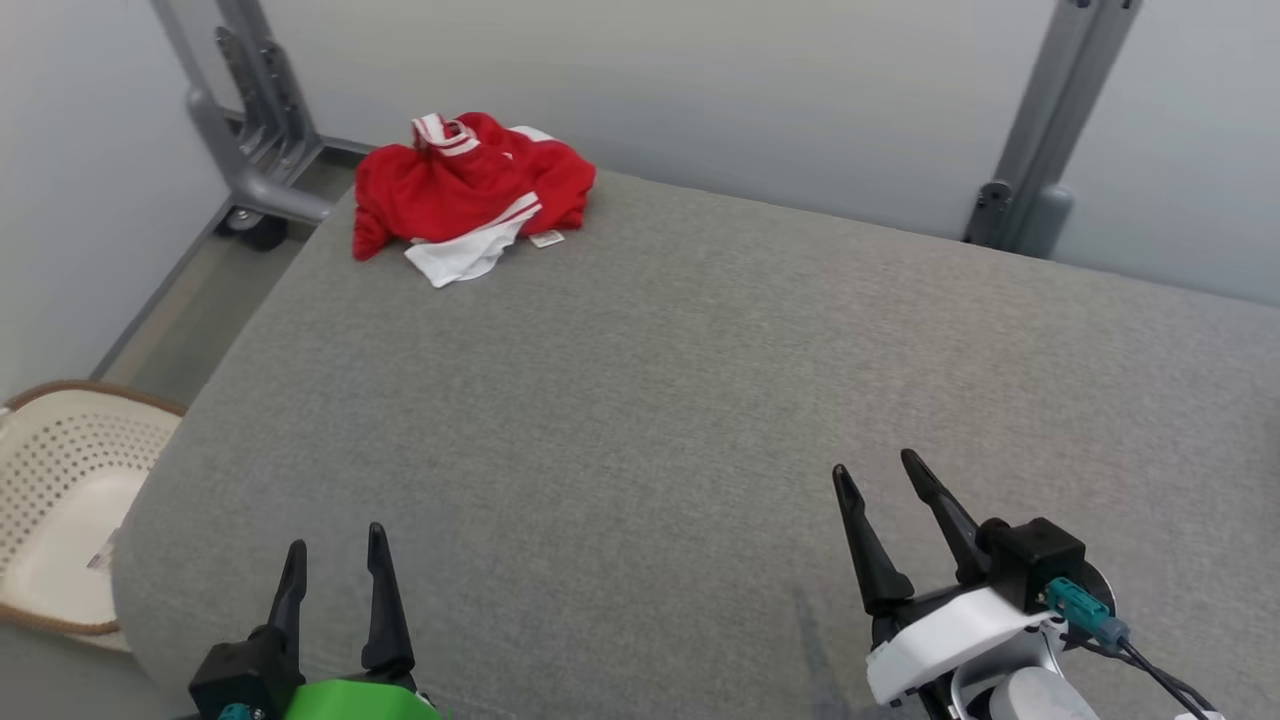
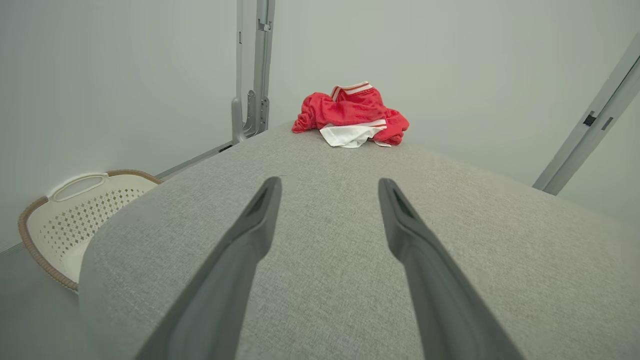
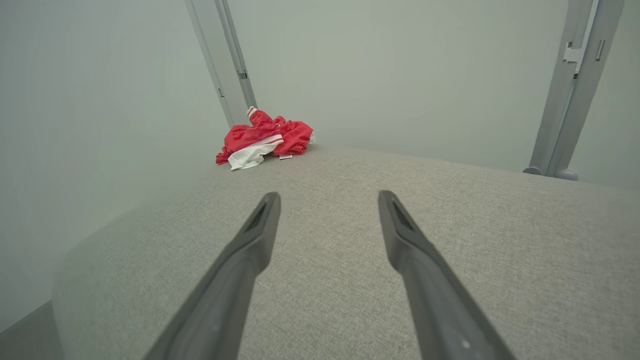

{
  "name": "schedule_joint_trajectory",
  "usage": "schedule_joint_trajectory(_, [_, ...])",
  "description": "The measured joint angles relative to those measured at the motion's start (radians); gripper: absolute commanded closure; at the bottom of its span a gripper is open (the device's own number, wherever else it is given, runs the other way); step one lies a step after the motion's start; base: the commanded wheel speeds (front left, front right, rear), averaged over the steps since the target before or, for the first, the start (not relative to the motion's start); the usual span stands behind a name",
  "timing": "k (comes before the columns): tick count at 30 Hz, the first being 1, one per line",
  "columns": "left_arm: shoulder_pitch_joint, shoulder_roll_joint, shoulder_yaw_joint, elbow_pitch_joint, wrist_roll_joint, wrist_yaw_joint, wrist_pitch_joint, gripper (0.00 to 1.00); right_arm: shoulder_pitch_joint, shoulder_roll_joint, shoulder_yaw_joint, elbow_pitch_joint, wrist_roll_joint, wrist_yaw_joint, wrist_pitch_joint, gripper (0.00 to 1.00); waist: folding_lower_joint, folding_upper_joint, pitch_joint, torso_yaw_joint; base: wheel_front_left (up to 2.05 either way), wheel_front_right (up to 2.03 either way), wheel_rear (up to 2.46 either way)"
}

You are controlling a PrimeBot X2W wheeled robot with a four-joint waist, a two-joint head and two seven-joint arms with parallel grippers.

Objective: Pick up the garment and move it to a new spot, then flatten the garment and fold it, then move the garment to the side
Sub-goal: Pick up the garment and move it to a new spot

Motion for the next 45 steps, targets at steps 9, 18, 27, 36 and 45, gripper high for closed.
schedule_joint_trajectory(9, [0.043, 0.0, 0.029, -0.031, 0.001, 0.0, 0.0, 0.0, -0.023, 0.001, 0.056, 0.01, 0.007, 0.0, 0.0, 0.0, 0.0, 0.0, -0.007, 0.114, 0.0, 0.0, 0.0])
schedule_joint_trajectory(18, [0.051, 0.0, 0.019, -0.027, 0.001, 0.0, 0.0, 0.0, -0.023, 0.001, 0.05, 0.01, 0.004, 0.0, 0.0, 0.0, 0.0, 0.0, 0.007, 0.128, 0.0, 0.0, 0.0])
schedule_joint_trajectory(27, [-0.034, 0.002, 0.02, -0.011, -0.039, -0.028, 0.008, 0.0, -0.058, 0.001, 0.022, -0.014, -0.051, 0.0, 0.0, 0.0, 0.0, 0.0, 0.078, 0.109, 0.0, 0.0, 0.0])
schedule_joint_trajectory(36, [-0.355, 0.091, 0.044, -0.001, -0.053, -0.075, 0.109, 0.0, -0.145, 0.001, 0.021, -0.044, -0.116, 0.0, 0.002, 0.0, 0.0001, 0.0, 0.171, 0.022, 0.0, 0.0, 0.0])
schedule_joint_trajectory(45, [-0.798, 0.266, 0.052, 0.155, 0.003, -0.109, 0.293, 0.0, -0.204, -0.007, 0.004, -0.104, -0.167, 0.0, 0.015, 0.0, 0.0002, 0.0, 0.277, -0.118, 0.0, 0.0, 0.0])
